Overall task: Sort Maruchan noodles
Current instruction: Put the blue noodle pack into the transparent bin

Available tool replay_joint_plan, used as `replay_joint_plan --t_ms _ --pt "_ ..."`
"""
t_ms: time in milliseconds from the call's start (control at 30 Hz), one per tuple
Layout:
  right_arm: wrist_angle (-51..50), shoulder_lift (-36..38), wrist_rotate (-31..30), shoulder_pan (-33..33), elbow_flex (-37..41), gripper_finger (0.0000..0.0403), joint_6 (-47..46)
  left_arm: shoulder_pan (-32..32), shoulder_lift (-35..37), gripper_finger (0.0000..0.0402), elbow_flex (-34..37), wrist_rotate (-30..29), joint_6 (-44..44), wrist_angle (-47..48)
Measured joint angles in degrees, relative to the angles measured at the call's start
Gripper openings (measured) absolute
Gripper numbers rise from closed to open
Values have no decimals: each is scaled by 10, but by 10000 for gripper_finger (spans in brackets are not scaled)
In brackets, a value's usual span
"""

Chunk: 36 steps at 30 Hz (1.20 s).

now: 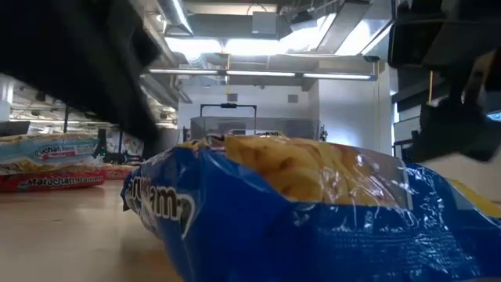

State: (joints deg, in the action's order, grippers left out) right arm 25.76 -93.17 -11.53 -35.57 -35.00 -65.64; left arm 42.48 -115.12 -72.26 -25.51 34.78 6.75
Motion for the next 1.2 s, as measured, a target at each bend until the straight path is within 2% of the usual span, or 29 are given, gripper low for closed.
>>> replay_joint_plan --t_ms 167,367,500,633,800,867,1033,1200 --pt "78 -54 6 0 0 319 -29 -1 -23 108 1 6 7 -11" --pt "94 -85 10 0 -7 309 -55 -11 -36 108 1 8 8 -15" --pt "94 -84 6 1 -33 308 -31 -20 -36 108 1 9 7 -18" --pt "48 -84 20 10 -58 308 -30 -25 -36 108 1 21 8 -19" --pt "-16 -84 21 13 -69 308 -43 -24 -16 108 1 90 15 -11" --pt "-23 -84 20 12 -70 308 -44 -21 1 108 0 77 21 -11" --pt "-24 -84 16 12 -70 308 -44 -20 11 108 0 -33 8 -28" --pt "-24 -84 12 12 -70 308 -42 -29 -16 108 0 -24 10 -29"
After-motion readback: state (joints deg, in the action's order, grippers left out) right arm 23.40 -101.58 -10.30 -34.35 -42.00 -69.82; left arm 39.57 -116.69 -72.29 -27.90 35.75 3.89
